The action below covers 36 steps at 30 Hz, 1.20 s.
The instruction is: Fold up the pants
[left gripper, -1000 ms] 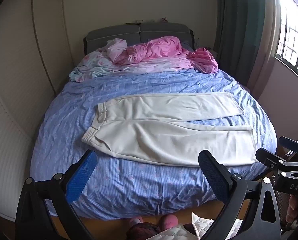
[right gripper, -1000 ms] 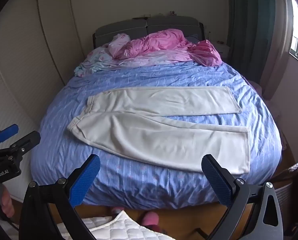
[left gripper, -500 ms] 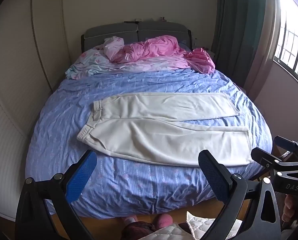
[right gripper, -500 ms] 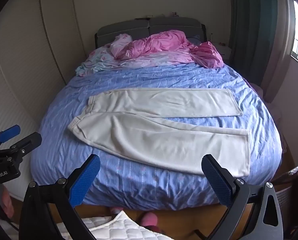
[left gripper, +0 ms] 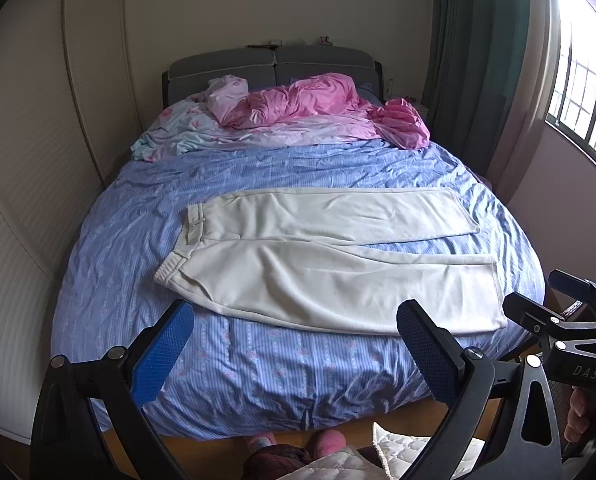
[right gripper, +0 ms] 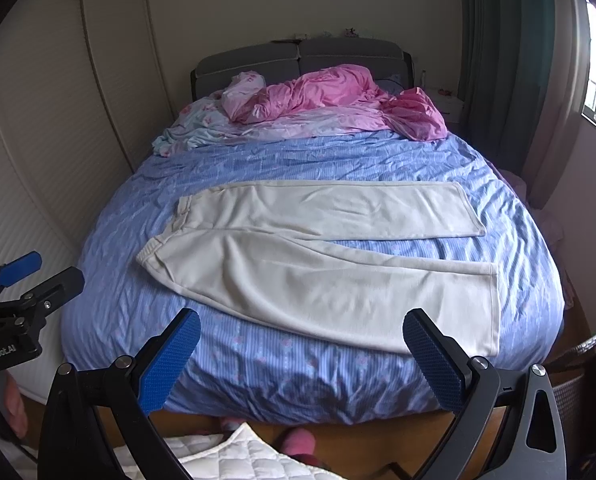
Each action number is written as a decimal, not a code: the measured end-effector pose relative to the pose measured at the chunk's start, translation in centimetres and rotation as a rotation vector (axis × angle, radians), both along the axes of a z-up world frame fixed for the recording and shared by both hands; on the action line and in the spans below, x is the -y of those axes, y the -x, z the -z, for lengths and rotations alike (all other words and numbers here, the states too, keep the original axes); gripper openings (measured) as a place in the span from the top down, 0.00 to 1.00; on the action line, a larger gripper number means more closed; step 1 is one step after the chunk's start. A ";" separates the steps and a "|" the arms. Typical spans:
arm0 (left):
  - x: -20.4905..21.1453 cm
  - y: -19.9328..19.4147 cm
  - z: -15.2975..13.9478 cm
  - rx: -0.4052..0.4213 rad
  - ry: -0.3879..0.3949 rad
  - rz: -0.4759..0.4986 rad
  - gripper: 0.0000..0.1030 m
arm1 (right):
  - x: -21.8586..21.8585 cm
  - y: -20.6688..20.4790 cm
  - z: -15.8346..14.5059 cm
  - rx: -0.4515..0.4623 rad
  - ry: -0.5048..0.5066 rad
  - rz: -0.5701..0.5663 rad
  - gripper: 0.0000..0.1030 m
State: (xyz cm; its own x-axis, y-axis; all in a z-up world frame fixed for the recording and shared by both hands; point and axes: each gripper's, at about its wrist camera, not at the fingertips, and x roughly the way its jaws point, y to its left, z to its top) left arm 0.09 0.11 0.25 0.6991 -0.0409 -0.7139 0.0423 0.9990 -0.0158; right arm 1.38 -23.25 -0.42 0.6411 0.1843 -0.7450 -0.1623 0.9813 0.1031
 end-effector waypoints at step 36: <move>-0.1 -0.1 0.0 0.001 -0.001 -0.003 0.00 | -0.1 0.1 0.1 0.013 0.003 -0.003 0.01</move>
